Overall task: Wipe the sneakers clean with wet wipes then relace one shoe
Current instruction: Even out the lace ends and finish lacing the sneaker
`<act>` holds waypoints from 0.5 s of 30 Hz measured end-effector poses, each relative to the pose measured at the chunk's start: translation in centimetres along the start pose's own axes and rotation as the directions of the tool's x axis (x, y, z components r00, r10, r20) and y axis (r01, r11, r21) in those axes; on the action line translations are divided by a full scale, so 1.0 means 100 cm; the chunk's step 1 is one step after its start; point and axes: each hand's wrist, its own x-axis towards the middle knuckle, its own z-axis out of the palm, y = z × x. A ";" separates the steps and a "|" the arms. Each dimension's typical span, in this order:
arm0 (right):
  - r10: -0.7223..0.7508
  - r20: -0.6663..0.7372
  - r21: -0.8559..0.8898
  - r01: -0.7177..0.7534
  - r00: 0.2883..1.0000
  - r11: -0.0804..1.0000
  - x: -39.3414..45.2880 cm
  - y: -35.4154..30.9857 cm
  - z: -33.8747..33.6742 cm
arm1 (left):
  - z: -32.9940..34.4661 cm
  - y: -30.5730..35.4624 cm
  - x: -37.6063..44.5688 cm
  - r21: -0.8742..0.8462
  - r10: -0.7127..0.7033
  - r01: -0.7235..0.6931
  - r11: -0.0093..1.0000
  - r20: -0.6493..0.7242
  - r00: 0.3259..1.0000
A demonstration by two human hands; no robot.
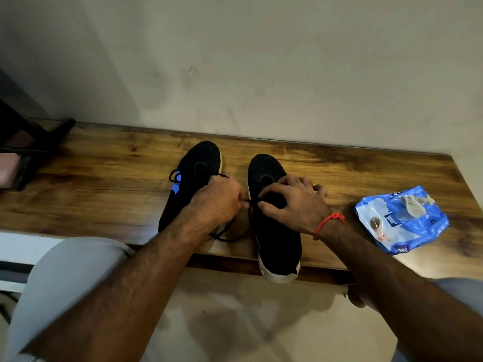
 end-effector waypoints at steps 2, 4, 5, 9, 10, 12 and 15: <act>0.004 -0.002 -0.016 -0.004 1.000 1.000 0.000 0.001 -0.001 | -0.011 0.007 -0.001 -0.300 -0.040 -0.037 0.953 -0.250 0.968; 0.012 0.003 -0.029 -0.012 1.000 1.000 0.001 0.003 -0.003 | -0.026 0.018 -0.002 -0.681 -0.228 -0.189 0.708 -0.474 0.851; 0.014 0.002 -0.034 -0.014 1.000 0.999 0.002 0.003 -0.003 | -0.031 0.020 -0.002 -0.828 -0.336 -0.275 0.489 -0.470 0.816; 0.017 0.008 -0.051 -0.017 1.000 0.999 0.004 0.005 -0.004 | -0.033 0.021 -0.004 -0.981 -0.378 -0.195 0.008 -0.184 0.908; 0.019 0.014 -0.053 -0.019 1.000 0.998 0.004 0.005 -0.004 | -0.027 0.020 -0.003 -0.968 -0.342 -0.104 0.227 -0.179 0.923; 0.024 0.016 -0.053 -0.023 1.000 0.998 0.003 0.004 -0.005 | -0.011 0.017 -0.001 -0.554 -0.152 -0.004 0.833 -0.236 0.960; 0.019 0.024 -0.073 -0.017 1.000 0.997 0.002 0.004 -0.005 | 0.008 0.013 -0.001 -0.117 0.092 -0.101 0.988 -0.081 0.992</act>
